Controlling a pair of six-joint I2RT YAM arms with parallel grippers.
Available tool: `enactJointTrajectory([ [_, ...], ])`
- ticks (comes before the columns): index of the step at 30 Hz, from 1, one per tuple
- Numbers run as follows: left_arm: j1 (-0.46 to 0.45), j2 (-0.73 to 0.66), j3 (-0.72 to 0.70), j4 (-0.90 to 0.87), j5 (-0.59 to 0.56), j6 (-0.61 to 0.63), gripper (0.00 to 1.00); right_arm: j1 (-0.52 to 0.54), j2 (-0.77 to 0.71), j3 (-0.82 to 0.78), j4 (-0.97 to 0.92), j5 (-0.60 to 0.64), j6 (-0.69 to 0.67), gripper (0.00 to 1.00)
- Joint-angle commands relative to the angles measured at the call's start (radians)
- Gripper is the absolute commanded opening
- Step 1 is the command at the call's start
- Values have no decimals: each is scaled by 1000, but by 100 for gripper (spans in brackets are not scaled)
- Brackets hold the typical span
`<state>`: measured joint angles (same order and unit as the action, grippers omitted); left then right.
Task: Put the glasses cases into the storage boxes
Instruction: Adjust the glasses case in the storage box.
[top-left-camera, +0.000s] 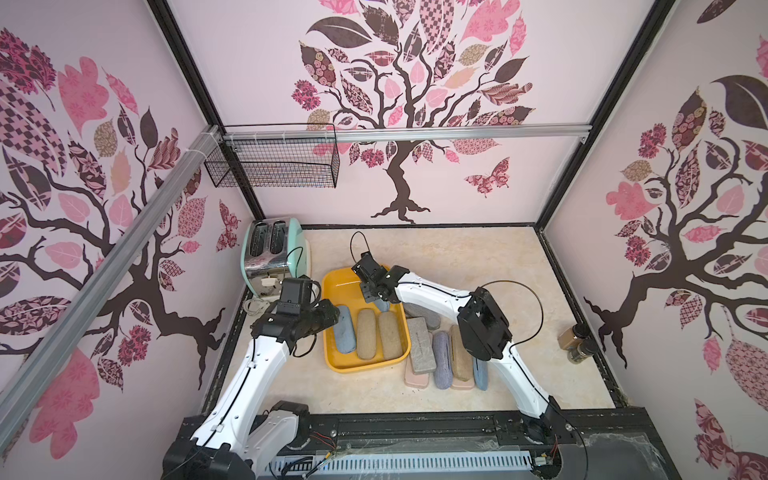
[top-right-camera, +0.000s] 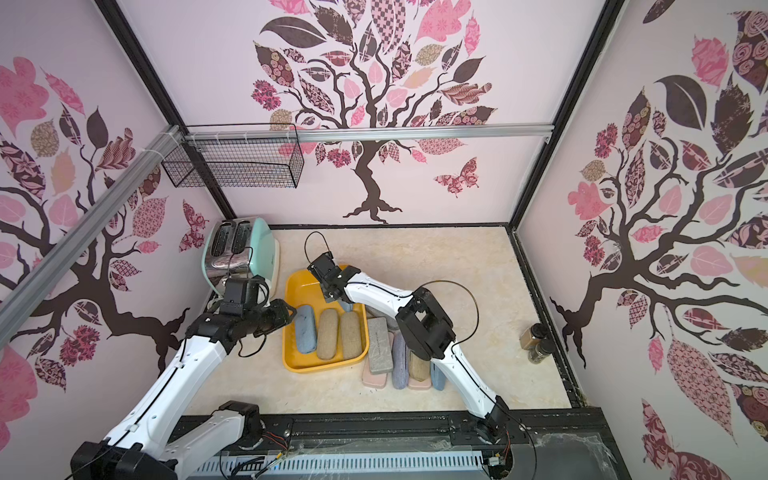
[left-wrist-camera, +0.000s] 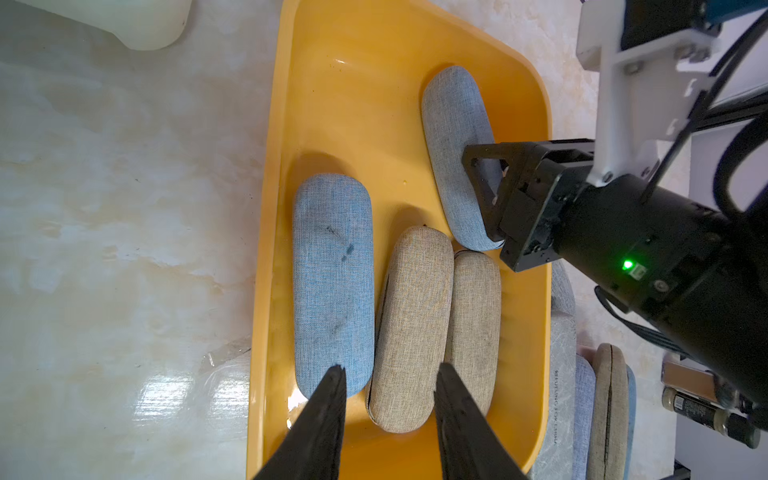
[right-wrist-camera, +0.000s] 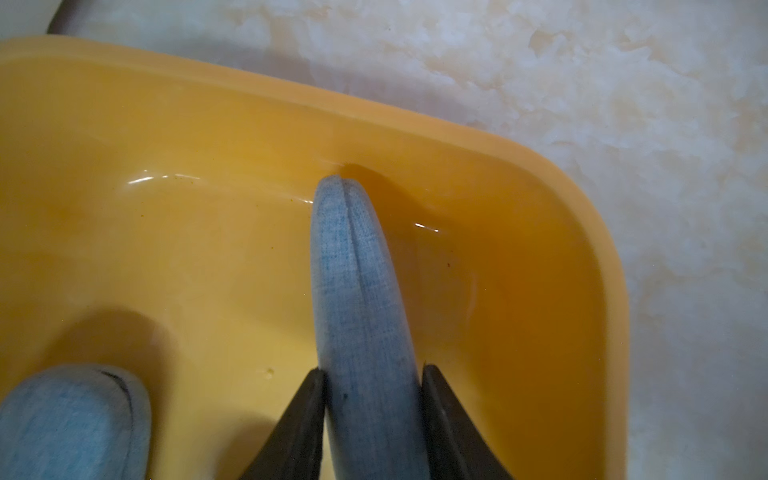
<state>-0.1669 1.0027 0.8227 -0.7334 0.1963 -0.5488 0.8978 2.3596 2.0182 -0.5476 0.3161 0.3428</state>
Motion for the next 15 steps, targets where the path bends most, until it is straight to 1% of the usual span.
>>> enactJointTrajectory([
  [1, 1, -2, -7, 21, 7, 11, 39, 33, -18, -55, -39, -69, 27, 38],
  [4, 2, 2, -6, 19, 8, 13, 39, 33, -3, -37, -74, 16, 49, 38],
  [5, 2, 1, -7, 19, 9, 12, 39, 28, 1, -25, -96, 57, 65, 41],
  [6, 2, 2, -6, 19, 9, 12, 39, 16, 1, -18, -107, 70, 78, 44],
  [8, 3, -3, -7, 19, 9, 11, 39, -11, -10, -10, -125, 80, 110, 49],
  [10, 2, -3, -8, 19, 9, 11, 39, -31, -30, -12, -126, 82, 120, 50],
  [13, 3, -4, -9, 22, 9, 12, 39, -34, -67, -13, -111, 74, 100, 60],
  [15, 2, -2, -8, 23, 11, 10, 39, -32, -87, -16, -107, 60, 94, 60],
])
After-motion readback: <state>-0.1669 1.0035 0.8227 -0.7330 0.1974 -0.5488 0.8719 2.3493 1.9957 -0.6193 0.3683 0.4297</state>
